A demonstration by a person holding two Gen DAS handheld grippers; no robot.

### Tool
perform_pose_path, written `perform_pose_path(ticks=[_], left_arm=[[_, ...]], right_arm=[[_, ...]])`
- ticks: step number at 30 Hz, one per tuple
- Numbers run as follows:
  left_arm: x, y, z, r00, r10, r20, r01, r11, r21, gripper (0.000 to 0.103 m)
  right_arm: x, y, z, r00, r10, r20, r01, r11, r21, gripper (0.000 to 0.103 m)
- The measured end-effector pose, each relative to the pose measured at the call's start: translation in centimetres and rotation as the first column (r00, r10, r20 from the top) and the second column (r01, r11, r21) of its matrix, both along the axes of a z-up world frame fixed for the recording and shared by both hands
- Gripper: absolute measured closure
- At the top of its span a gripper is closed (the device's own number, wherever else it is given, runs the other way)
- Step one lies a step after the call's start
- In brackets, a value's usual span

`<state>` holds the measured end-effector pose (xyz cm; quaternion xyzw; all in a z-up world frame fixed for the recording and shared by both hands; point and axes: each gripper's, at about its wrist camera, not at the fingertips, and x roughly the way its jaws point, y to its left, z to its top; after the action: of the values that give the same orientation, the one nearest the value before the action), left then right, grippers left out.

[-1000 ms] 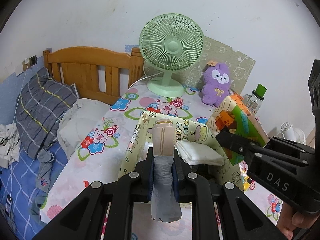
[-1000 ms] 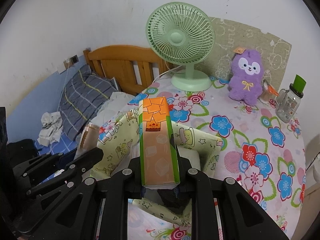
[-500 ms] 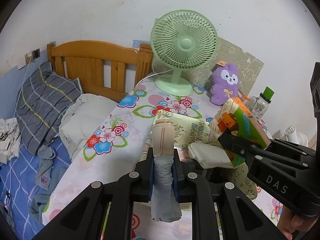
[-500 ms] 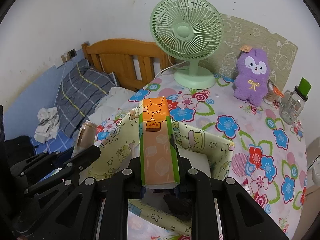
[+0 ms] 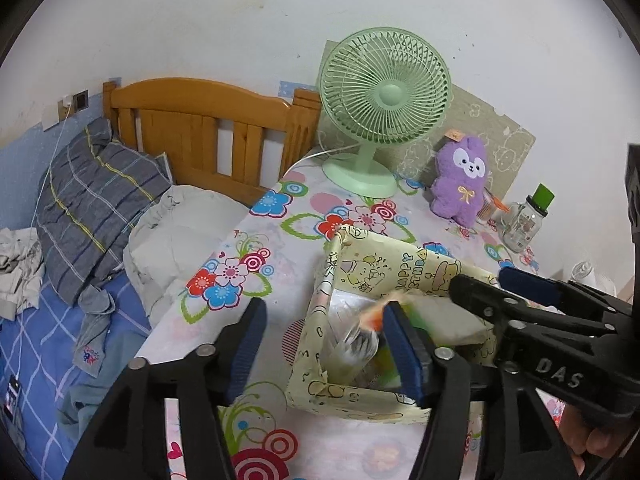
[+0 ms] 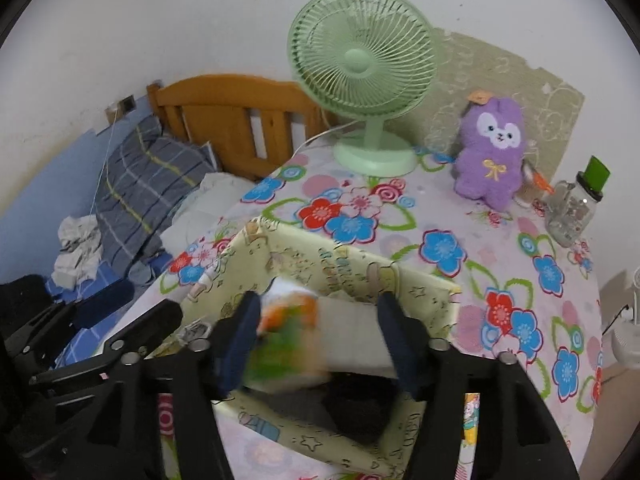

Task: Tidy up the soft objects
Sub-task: 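Open both tools to drop the roll and tissue box into the box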

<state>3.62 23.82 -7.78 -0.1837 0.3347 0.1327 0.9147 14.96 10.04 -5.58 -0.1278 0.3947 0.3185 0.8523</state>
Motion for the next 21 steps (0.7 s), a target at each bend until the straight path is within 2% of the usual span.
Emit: perform_pose_path(ticks=[4, 21], left_arm=[[-0.2, 0.1, 0.3, 1.000, 0.006, 0.009, -0.006, 1.000, 0.000, 0.032], [-0.3, -3.4, 2.1, 0.999, -0.044, 0.030, 0.042, 0.998, 0.053, 0.029]], right_arm=[[0.0, -0.7, 0.7, 1.000, 0.004, -0.007, -0.004, 0.999, 0.037, 0.033], [-0.4, -4.6, 2.2, 0.999, -0.037, 0.008, 0.036, 0.996, 0.084, 0.033]])
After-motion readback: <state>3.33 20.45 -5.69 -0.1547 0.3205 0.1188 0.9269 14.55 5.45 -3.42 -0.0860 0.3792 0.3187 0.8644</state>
